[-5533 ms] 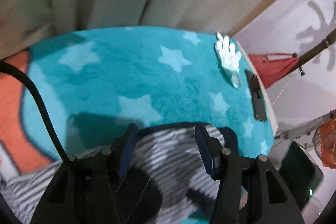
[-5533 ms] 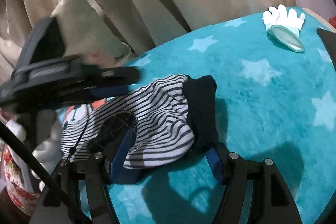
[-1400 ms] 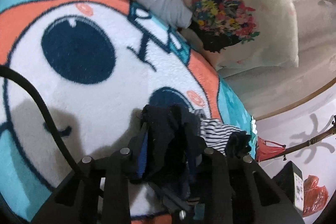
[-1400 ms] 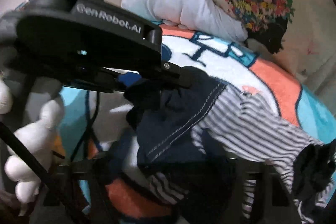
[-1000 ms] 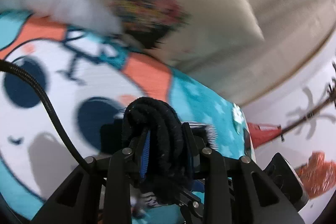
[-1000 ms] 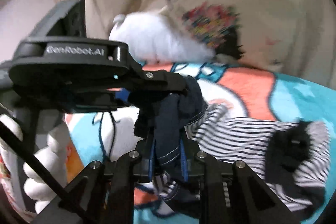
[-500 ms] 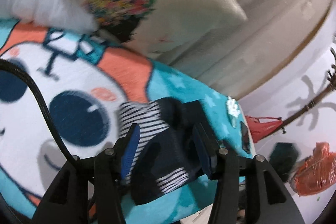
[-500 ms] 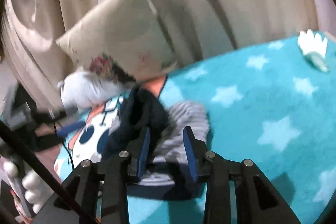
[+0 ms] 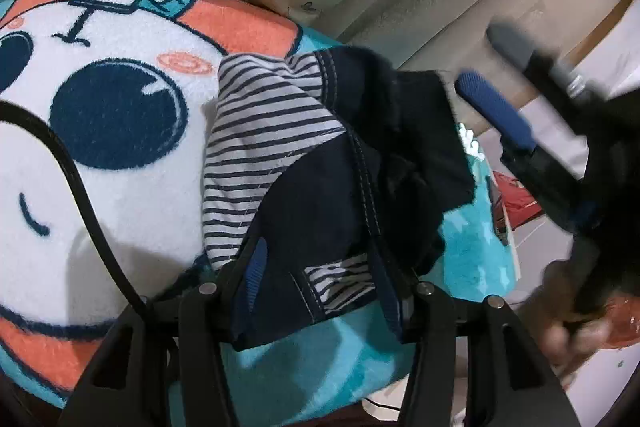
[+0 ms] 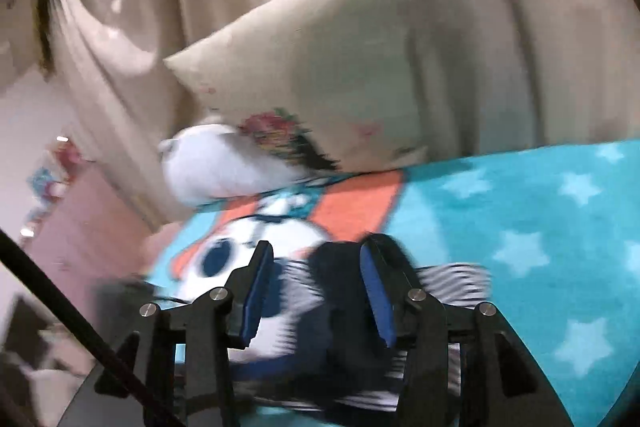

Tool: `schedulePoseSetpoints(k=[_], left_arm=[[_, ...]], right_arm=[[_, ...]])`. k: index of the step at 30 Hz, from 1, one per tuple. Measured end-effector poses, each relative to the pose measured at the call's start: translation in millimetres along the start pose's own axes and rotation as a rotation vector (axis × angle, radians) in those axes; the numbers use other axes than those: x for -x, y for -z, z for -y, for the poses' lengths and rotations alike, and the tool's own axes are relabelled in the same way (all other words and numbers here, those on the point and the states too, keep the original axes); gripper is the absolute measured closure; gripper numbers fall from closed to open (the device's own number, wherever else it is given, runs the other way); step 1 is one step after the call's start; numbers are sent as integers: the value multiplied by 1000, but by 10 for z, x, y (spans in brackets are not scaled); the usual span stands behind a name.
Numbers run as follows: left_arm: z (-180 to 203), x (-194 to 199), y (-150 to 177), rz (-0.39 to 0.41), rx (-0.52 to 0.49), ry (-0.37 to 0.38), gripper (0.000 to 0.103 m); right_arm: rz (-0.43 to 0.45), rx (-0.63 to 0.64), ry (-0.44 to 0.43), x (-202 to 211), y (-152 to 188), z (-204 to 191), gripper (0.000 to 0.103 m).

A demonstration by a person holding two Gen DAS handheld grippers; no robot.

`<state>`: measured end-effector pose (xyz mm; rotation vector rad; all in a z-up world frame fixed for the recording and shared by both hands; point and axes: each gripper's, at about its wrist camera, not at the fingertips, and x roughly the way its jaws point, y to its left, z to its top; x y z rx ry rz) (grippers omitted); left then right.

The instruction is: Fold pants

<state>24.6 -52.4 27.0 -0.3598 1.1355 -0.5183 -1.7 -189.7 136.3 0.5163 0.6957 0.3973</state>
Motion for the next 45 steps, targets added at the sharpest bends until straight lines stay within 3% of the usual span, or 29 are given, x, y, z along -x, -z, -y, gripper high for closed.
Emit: schedulePoseSetpoints(k=[2, 4, 6, 7, 8, 9, 18, 23, 24, 25, 26, 27, 29, 34, 42, 45], left_arm=[[19, 7, -3, 6, -4, -2, 51], [2, 7, -12, 8, 2, 7, 49], [-28, 7, -22, 11, 11, 21, 49], [-44, 12, -29, 15, 15, 38, 49], [-53, 5, -33, 14, 19, 45, 49], [-59, 0, -36, 14, 20, 48, 49], [-65, 37, -66, 17, 22, 76, 48], [-57, 326, -24, 17, 9, 121, 47], [-76, 386, -34, 24, 15, 130, 45], [-100, 439, -47, 35, 23, 127, 43], [-132, 485, -59, 48, 34, 114, 40], [-156, 508, -71, 57, 43, 103, 39], [-211, 536, -79, 62, 63, 80, 39], [-217, 569, -6, 61, 64, 24, 39], [-77, 529, 61, 78, -3, -57, 38], [-60, 495, 74, 75, -3, -69, 38]], right_arm=[[-78, -43, -122, -144, -34, 18, 51], [-170, -61, -170, -344, 6, 73, 43], [-211, -60, -84, -534, 87, 197, 43], [-212, -53, 1, -594, 120, 279, 49], [-206, -29, 128, -640, 154, 368, 58], [-200, -11, 197, -659, 184, 428, 79], [-232, 54, 289, -551, 141, 274, 80], [-215, 68, 321, -407, 219, 343, 75], [-213, 85, 341, -375, 249, 344, 73], [-210, 107, 371, -347, 286, 341, 41], [-212, 138, 428, -324, 347, 358, 22], [-199, 162, 476, -291, 419, 386, 11], [-172, 146, 476, -211, 552, 488, 11], [-54, -10, 369, 97, 725, 669, 11], [120, -67, 413, 497, 882, 599, 11], [188, -60, 331, 707, 779, 476, 11]])
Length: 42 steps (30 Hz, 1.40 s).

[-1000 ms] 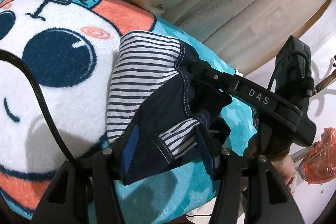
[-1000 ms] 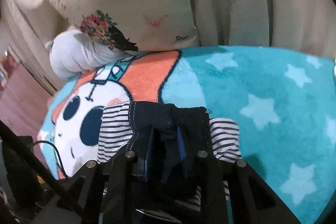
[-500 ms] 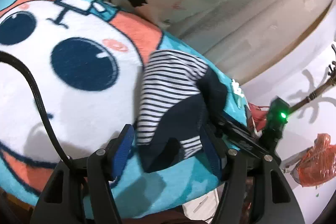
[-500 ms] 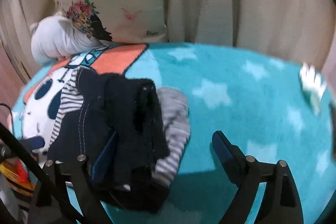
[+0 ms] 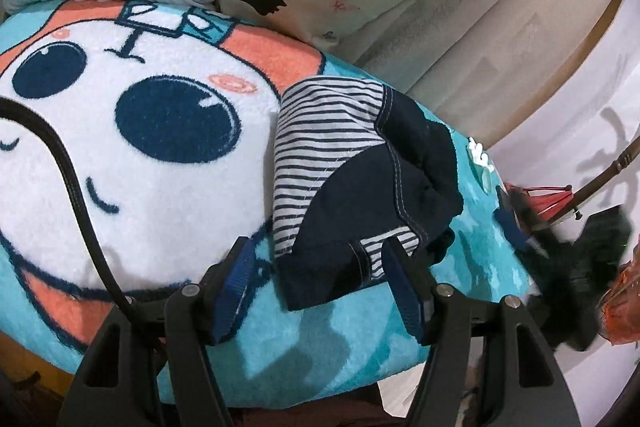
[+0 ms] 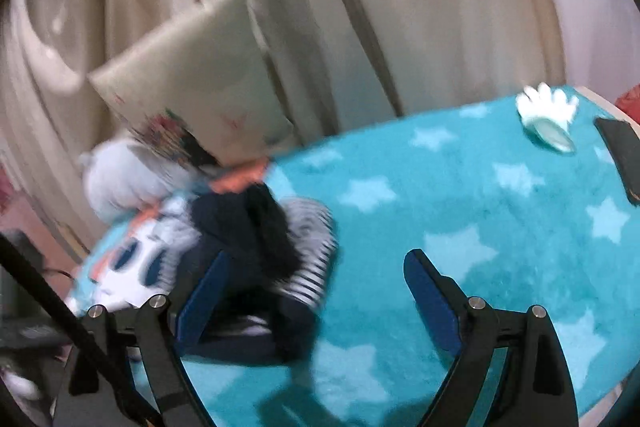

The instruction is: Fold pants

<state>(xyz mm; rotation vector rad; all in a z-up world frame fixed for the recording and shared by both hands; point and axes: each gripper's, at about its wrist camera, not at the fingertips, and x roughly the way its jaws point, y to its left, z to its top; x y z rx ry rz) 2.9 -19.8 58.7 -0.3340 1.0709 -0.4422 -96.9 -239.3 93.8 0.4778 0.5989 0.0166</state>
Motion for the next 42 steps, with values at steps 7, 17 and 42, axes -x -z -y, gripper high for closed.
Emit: schedulePoseSetpoints(k=[7, 17, 42], left_arm=[[66, 1, 64, 8, -18, -29, 38], [94, 179, 92, 99, -79, -162, 37], [135, 101, 113, 151, -166, -354, 37]], right_arm=[[-116, -138, -491, -366, -409, -281, 11], [-143, -170, -196, -932, -302, -8, 24], [-92, 0, -32, -273, 190, -284, 20]])
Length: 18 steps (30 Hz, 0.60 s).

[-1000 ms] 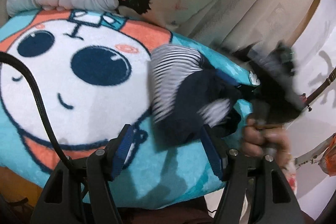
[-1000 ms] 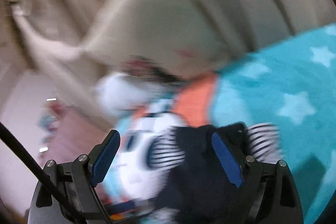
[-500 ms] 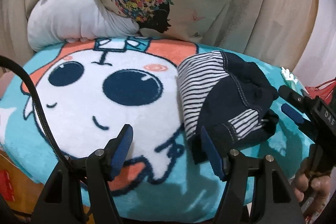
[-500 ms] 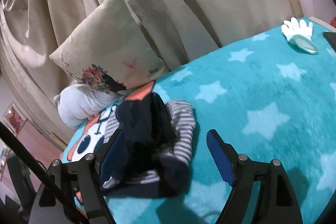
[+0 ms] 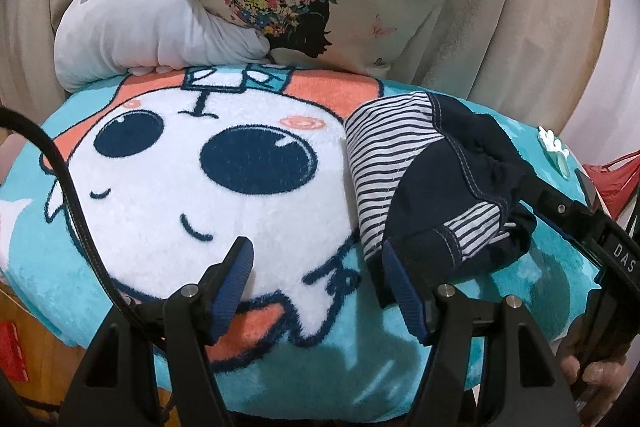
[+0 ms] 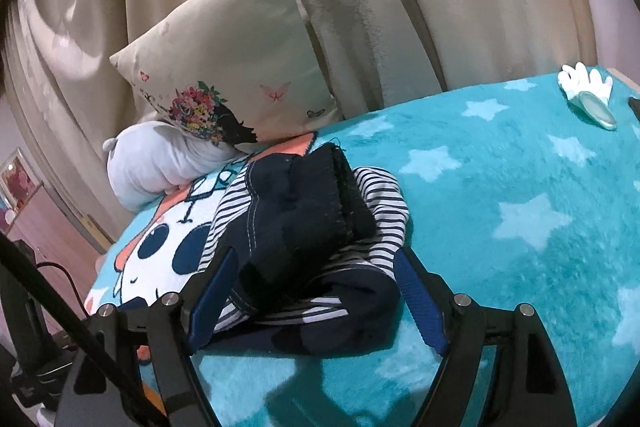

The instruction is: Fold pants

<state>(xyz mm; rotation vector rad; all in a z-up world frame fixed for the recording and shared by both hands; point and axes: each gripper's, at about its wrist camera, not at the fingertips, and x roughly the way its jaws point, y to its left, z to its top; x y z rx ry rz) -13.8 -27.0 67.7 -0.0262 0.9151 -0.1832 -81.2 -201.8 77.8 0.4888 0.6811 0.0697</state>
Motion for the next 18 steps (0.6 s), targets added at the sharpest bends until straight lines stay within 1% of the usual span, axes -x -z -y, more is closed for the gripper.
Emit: schedulePoseSetpoints(k=[5, 18], left_arm=[[-22, -8, 12, -6, 10, 1, 37], [28, 145, 34, 23, 1, -1, 36]], right_arm=[[-17, -6, 8, -32, 25, 5, 20], [-25, 18, 7, 34, 61, -42, 19]])
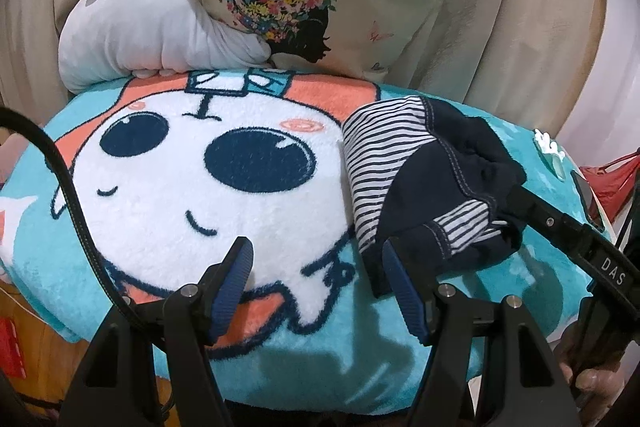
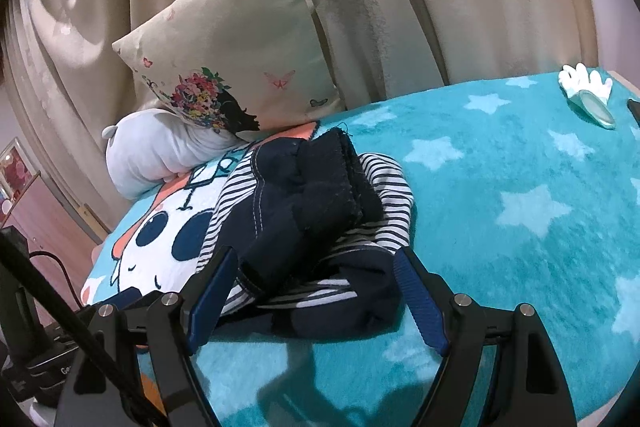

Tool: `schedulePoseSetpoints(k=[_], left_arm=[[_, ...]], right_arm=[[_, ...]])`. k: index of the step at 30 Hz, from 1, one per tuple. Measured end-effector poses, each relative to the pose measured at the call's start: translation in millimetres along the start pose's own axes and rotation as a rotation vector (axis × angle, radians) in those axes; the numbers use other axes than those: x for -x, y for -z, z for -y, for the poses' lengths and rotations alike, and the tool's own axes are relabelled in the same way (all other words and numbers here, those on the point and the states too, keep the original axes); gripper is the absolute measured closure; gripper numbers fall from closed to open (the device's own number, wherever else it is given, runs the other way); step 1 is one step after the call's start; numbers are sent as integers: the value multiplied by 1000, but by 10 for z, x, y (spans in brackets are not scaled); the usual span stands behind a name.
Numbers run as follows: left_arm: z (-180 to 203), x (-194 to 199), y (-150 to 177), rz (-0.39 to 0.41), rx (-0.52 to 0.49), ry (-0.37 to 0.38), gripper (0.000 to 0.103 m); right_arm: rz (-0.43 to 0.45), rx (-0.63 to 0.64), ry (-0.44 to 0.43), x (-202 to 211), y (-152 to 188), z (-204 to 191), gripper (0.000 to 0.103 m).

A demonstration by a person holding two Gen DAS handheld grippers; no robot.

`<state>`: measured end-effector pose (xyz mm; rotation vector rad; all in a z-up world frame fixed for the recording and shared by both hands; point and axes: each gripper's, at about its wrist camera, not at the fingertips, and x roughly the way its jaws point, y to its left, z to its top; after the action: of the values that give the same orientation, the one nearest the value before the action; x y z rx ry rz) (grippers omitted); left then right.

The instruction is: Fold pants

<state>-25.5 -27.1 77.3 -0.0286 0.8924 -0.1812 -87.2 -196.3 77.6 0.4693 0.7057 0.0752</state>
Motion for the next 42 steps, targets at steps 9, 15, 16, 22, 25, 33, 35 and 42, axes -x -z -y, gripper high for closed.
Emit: schedulePoseSetpoints(k=[9, 15, 16, 22, 25, 33, 35, 42], left_arm=[[54, 400, 22, 159, -4, -93, 27], [-27, 865, -13, 366, 40, -122, 4], [-42, 889, -24, 372, 47, -122, 4], [-93, 854, -48, 320, 98, -204, 4], [-88, 751, -46, 271, 86, -160, 4], [63, 365, 1, 142, -1, -130, 4], [73, 317, 5, 129, -9, -130, 4], [70, 169, 9, 92, -20, -117, 4]], right_arm=[[31, -5, -8, 207, 29, 22, 19], [65, 24, 2, 393, 61, -15, 18], [69, 34, 13, 415, 69, -24, 18], [68, 116, 128, 430, 85, -83, 18], [48, 175, 160, 371, 91, -157, 18], [-28, 247, 201, 88, 128, -278, 18], [-40, 243, 206, 42, 126, -260, 18], [-78, 226, 230, -88, 142, -189, 18]])
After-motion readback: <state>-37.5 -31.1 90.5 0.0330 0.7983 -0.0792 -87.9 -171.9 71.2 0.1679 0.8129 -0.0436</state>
